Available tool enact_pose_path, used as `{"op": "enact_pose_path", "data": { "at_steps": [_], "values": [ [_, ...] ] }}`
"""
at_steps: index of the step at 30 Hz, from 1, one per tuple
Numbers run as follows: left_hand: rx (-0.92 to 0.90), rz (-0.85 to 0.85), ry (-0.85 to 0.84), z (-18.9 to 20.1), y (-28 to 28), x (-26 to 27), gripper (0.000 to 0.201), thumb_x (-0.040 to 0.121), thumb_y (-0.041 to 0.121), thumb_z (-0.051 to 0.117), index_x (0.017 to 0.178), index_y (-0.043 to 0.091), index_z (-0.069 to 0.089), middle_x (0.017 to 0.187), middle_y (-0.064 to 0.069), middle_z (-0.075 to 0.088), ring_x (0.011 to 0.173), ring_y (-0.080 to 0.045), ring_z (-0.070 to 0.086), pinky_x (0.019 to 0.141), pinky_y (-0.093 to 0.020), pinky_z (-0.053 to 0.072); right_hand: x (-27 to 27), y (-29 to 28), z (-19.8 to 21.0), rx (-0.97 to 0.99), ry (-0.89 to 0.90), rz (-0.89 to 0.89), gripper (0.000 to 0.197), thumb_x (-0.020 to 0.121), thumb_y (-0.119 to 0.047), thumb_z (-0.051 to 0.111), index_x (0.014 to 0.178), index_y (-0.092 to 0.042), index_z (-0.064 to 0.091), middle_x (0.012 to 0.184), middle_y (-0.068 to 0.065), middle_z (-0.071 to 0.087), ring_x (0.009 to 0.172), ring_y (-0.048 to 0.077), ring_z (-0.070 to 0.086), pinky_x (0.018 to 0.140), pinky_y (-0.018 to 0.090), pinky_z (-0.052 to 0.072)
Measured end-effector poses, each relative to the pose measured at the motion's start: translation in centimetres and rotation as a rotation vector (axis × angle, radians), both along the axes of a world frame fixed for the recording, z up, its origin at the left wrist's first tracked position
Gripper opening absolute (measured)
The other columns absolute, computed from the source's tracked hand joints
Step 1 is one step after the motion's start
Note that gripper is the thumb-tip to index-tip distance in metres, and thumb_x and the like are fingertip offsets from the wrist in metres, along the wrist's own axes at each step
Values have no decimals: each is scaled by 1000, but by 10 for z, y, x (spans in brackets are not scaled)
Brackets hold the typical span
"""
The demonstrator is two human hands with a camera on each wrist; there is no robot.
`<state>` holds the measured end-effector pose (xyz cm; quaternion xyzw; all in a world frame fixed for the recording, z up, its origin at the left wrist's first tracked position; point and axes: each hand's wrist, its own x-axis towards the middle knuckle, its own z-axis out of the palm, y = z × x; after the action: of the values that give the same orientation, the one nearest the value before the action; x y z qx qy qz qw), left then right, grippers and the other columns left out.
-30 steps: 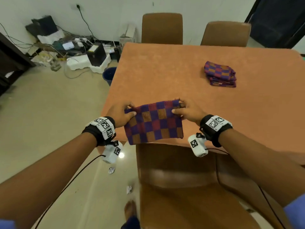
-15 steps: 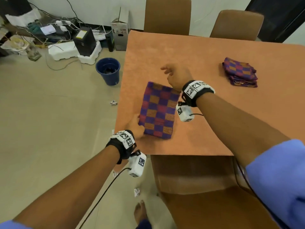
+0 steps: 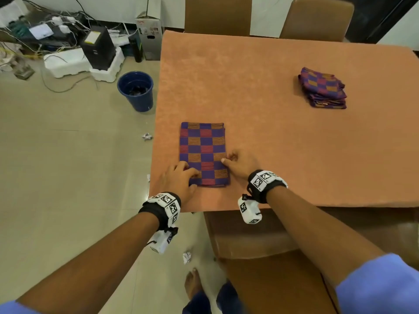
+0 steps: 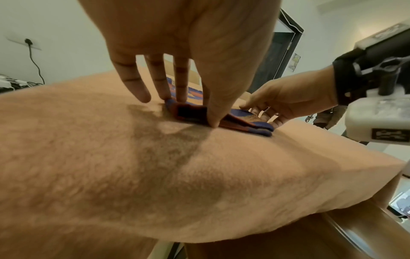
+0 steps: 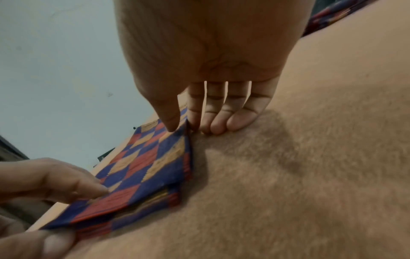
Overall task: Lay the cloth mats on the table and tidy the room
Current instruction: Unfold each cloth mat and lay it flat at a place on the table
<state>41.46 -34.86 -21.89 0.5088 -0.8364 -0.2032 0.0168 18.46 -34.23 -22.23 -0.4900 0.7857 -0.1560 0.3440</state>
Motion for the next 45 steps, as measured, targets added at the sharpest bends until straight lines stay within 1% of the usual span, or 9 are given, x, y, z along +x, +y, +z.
{"op": "enact_pose_path", "data": {
  "at_steps": [10, 13, 18, 21, 25, 31, 38, 43, 45],
  "values": [
    [69, 226, 275, 19, -8, -1, 24, 91, 27, 56, 110, 23, 70, 117, -1, 68, 105, -23, 61, 88, -29, 46, 10, -7, 12, -5, -279, -164, 30, 85, -38, 69, 70, -22, 48, 78, 0, 70, 70, 16, 65, 65, 33, 51],
    [39, 310, 301, 24, -6, -4, 25, 90, 28, 58, 112, 23, 70, 117, -2, 68, 106, -24, 61, 86, -27, 43, 14, -13, 27, -2, -483, -164, 28, 89, -14, 66, 70, -17, 46, 74, 1, 67, 56, 9, 63, 58, 33, 56],
    [-118, 309, 229, 31, 3, -12, 49, 72, 13, 65, 121, 16, 59, 113, -11, 61, 102, -35, 55, 84, -41, 46, 5, -25, 54, -203, -519, -70, 12, 84, -15, 66, 81, -19, 55, 68, 6, 63, 67, 24, 68, 66, 43, 56],
    [-137, 365, 221, 40, 4, -28, 51, 68, 10, 64, 119, 13, 57, 111, -12, 61, 99, -35, 55, 82, -43, 47, -19, -24, 80, -327, -554, -41, 9, 90, -7, 62, 86, -15, 58, 59, 0, 59, 60, 13, 63, 66, 39, 53],
    [-177, 311, 250, 54, -13, -57, 41, 69, 13, 58, 109, 12, 60, 99, -14, 61, 90, -37, 56, 74, -42, 48, -73, -20, 113, -445, -555, -104, 14, 91, -6, 61, 86, -19, 59, 77, 19, 67, 75, 27, 69, 73, 42, 56],
    [-343, 321, 210, 117, -75, -113, 31, 83, 15, 53, 108, 22, 69, 100, -21, 67, 94, -41, 58, 74, -42, 45, -135, -15, 153, -624, -671, -216, 9, 96, -3, 52, 101, -10, 57, 89, 12, 69, 78, 18, 68, 73, 36, 57],
    [-331, 281, 337, 162, -144, -121, 37, 87, 21, 51, 121, 28, 65, 115, -14, 69, 101, -37, 63, 90, -37, 48, -79, 21, 144, -751, -898, -389, 18, 95, -6, 55, 110, -16, 57, 110, 14, 71, 98, 26, 70, 79, 44, 59],
    [-37, 230, 100, 122, -140, -78, 55, 90, 10, 51, 143, 18, 40, 142, -18, 48, 127, -38, 48, 104, -41, 38, 29, 61, 63, -197, -938, -463, 15, 87, -20, 66, 79, -21, 53, 74, 0, 68, 53, 11, 64, 50, 28, 53],
    [106, 271, -104, 96, -124, -56, 65, 88, 6, 52, 148, 14, 29, 148, -19, 39, 133, -38, 40, 108, -43, 35, 58, 82, 41, 133, -890, -224, 19, 86, -23, 66, 72, -23, 54, 77, 3, 67, 57, 15, 62, 48, 24, 46]
  ]
}}
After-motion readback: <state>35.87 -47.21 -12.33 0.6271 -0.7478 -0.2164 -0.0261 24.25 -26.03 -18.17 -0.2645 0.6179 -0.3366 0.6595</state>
